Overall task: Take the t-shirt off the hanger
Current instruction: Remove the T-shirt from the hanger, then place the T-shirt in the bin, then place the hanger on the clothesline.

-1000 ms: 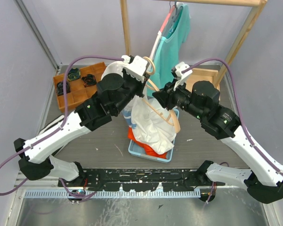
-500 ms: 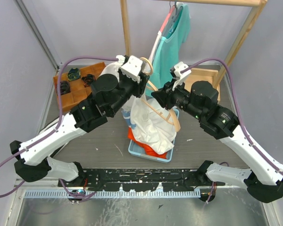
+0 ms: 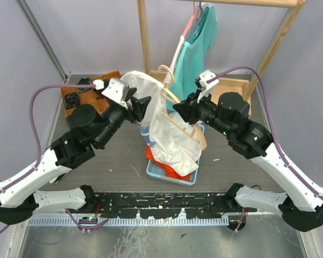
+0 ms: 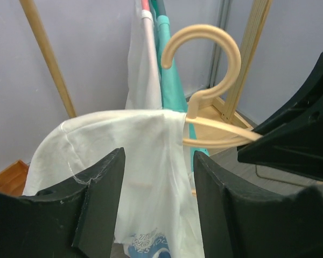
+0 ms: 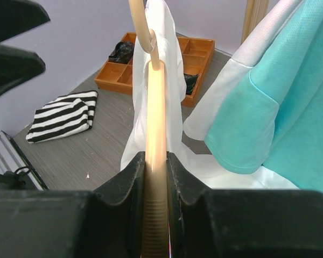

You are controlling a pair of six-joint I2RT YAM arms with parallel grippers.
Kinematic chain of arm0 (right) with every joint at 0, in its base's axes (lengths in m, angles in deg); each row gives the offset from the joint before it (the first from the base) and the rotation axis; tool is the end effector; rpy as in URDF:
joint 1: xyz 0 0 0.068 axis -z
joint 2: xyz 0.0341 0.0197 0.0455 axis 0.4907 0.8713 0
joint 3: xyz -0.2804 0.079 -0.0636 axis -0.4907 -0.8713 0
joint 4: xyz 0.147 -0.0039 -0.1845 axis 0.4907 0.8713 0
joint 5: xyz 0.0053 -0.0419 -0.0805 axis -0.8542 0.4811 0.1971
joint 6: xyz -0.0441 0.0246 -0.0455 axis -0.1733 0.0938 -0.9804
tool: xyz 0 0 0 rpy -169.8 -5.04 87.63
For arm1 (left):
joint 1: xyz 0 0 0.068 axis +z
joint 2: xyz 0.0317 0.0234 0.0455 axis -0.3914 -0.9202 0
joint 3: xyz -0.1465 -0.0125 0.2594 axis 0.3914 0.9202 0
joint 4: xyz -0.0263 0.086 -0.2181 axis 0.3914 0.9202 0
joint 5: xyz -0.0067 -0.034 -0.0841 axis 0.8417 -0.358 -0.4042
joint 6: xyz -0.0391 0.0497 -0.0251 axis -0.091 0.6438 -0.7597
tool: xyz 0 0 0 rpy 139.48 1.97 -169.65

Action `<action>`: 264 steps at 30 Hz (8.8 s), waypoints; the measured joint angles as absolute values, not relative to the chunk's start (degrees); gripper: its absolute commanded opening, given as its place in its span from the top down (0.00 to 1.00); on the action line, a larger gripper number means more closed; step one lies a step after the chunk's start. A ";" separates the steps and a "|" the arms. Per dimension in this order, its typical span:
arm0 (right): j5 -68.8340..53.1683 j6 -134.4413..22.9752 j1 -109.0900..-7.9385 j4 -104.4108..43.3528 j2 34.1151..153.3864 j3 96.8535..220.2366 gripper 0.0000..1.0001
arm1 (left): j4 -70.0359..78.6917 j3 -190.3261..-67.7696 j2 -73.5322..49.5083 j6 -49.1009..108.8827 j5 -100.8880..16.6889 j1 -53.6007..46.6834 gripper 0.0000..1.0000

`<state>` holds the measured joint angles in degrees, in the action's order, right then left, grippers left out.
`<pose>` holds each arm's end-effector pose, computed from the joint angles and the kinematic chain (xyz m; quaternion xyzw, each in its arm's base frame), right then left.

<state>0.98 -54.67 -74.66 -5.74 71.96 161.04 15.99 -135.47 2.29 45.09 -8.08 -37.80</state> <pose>0.1318 0.1314 0.4754 -0.2327 0.7091 0.2910 0.5987 0.1140 -0.1555 0.5070 0.1991 0.6311 -0.2236 0.7156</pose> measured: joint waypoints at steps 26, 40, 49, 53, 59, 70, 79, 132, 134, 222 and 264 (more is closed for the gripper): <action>-1.23 -54.62 -74.66 -5.85 70.32 161.04 0.99 | 10.81 -129.94 -4.07 44.78 -4.80 -35.74 0.51; -1.34 -54.62 -74.66 -5.82 70.19 161.04 0.99 | 10.40 -129.96 -5.47 43.97 -6.09 -33.97 1.00; -0.88 -54.69 -74.66 -5.54 67.28 161.04 0.99 | 11.91 -133.17 -5.44 45.53 -3.69 -30.41 1.00; -0.51 -54.93 -74.66 -5.06 64.29 161.04 0.99 | 12.63 -134.83 -5.44 45.77 -3.36 -26.56 1.00; 0.19 -55.17 -74.66 -2.96 60.70 161.04 0.99 | 14.18 -137.50 -6.67 45.72 -3.60 -22.32 1.00; 5.59 -56.26 -74.66 -0.99 54.06 161.10 0.99 | 16.69 -138.44 -7.17 44.78 -5.98 -21.34 1.00; 15.03 -56.44 -74.66 -2.92 51.04 161.50 0.99 | 18.84 -139.01 2.62 39.80 -16.78 -21.34 1.00; 38.86 -58.36 -74.66 -2.90 55.28 166.11 0.99 | 13.50 -136.34 -11.00 29.68 -21.96 -39.15 1.00; 38.86 -58.36 -74.66 -3.33 55.28 165.67 0.99 | 12.48 -132.62 -11.00 29.44 -20.41 -39.24 1.00; -7.94 -55.41 -24.31 -22.09 86.03 170.92 0.99 | 22.66 -110.35 6.84 16.98 -13.48 -41.25 0.02; -23.87 -39.48 -12.28 -22.63 99.13 183.35 0.63 | 23.88 -110.11 7.71 18.09 -12.06 -41.25 0.02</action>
<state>-23.87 -39.48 -12.28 -22.63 99.13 183.35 23.88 -110.11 7.71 18.09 -12.06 -41.25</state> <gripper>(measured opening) 0.246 0.983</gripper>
